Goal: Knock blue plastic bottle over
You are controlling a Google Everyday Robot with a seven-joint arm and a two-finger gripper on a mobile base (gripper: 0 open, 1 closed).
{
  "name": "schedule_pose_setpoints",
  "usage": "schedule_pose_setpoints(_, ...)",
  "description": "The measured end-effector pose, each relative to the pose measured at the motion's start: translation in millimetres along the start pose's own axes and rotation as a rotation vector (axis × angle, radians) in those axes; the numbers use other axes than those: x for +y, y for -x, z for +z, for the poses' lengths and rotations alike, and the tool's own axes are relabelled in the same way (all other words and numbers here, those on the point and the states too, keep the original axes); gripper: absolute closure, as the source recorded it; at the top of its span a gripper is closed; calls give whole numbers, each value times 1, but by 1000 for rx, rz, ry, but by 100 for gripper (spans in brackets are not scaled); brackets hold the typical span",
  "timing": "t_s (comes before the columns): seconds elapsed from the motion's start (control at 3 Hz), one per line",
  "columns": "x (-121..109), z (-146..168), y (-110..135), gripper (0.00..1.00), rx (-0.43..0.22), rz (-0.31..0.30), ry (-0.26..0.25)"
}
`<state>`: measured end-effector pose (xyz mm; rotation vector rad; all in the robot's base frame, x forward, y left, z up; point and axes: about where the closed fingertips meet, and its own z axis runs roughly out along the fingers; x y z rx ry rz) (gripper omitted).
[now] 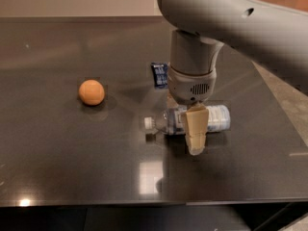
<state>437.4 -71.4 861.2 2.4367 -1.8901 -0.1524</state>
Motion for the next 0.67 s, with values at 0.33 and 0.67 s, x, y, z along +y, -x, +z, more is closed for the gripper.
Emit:
schedule_pose_setpoints(0.33,1,0,2,0,-61,12,-1)
schedule_pose_setpoints(0.67,1,0,2,0,-61,13,-1)
